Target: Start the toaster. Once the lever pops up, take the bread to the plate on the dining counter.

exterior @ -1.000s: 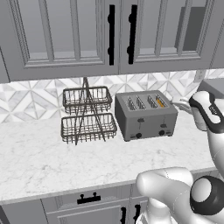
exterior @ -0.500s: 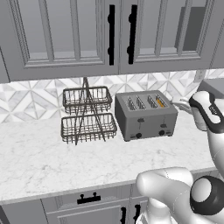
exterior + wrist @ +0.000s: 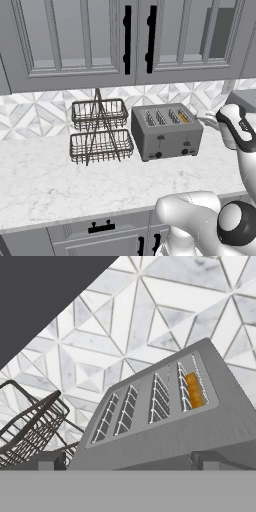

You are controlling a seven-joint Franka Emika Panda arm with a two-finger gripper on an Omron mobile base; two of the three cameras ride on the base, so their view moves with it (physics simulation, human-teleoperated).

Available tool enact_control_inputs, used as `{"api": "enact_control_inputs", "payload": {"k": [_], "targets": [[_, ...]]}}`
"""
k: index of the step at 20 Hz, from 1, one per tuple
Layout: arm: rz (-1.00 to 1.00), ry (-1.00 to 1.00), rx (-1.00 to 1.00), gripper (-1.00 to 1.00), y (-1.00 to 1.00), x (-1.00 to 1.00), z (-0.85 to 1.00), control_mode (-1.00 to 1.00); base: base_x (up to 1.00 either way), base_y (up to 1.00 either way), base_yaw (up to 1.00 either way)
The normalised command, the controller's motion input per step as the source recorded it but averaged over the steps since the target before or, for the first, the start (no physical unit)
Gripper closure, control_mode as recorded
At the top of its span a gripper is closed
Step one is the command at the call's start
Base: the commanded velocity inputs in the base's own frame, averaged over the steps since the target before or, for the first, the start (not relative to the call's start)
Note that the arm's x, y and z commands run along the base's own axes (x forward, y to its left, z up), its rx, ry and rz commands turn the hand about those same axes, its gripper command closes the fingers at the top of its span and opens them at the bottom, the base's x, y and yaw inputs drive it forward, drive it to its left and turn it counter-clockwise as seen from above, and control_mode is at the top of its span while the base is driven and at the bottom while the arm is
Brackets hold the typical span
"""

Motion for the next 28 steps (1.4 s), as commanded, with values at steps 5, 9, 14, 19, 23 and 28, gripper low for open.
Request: {"api": "enact_control_inputs", "payload": {"k": [5,9,14,19,23,28], "targets": [[0.0,0.0,0.0,-1.0,0.0,0.0,0.0,-1.0,0.0,0.0,0.0],[0.0,0.0,0.0,-1.0,0.0,0.0,0.0,-1.0,0.0,0.0,0.0],[0.0,0.0,0.0,-1.0,0.0,0.0,0.0,-1.0,0.0,0.0,0.0],[0.0,0.0,0.0,-1.0,0.0,0.0,0.0,-1.0,0.0,0.0,0.0],[0.0,0.0,0.0,-1.0,0.0,0.0,0.0,-1.0,0.0,0.0,0.0],[0.0,0.0,0.0,-1.0,0.0,0.0,0.0,-1.0,0.0,0.0,0.0]]}}
